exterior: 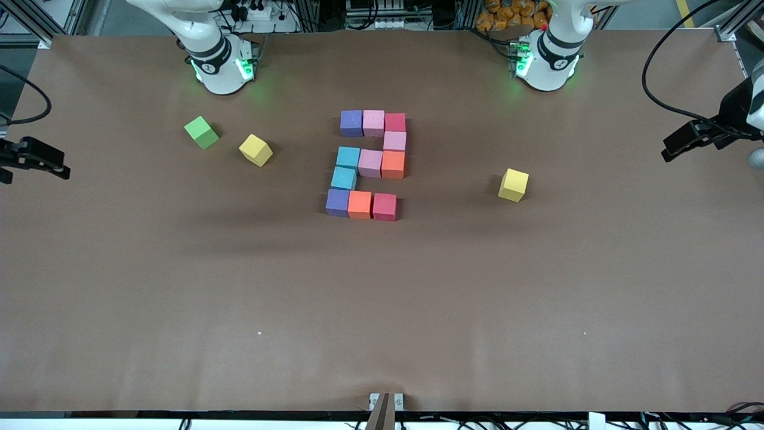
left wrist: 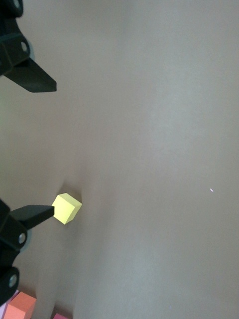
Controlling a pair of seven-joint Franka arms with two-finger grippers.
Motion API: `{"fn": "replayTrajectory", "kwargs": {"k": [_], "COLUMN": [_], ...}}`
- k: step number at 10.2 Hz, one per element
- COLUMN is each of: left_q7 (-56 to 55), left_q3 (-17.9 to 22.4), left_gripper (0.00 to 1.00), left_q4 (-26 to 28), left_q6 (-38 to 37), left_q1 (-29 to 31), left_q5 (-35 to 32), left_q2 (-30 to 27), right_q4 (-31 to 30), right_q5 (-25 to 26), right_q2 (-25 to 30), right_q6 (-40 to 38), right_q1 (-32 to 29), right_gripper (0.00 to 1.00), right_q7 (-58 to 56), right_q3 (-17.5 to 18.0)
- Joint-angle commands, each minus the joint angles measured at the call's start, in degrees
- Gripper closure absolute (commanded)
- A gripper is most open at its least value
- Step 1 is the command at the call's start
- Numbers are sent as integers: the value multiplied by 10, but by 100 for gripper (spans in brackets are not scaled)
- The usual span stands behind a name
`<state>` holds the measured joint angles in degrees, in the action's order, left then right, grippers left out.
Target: Form number 2 with 11 blocks
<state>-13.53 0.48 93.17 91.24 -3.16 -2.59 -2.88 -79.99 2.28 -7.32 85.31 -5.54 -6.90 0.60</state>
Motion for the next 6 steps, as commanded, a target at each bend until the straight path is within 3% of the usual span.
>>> {"fn": "replayTrajectory", "kwargs": {"k": [1, 6], "left_q7": [32, 79], "left_q3": [-16, 3], "left_gripper": [0, 0], "left_q4": [-32, -57], "left_q6": [-28, -53], "left_q1": [-11, 14], "left_q5": [12, 27], "left_q2": [11, 6], "right_q4": [3, 3], "right_q5": [-2, -5], "right_q2": [3, 2], "right_q6": [-7, -8], "right_q1": [-4, -7], "right_gripper": [0, 0], "right_q7": [37, 39], "right_q3": [8, 8]}}
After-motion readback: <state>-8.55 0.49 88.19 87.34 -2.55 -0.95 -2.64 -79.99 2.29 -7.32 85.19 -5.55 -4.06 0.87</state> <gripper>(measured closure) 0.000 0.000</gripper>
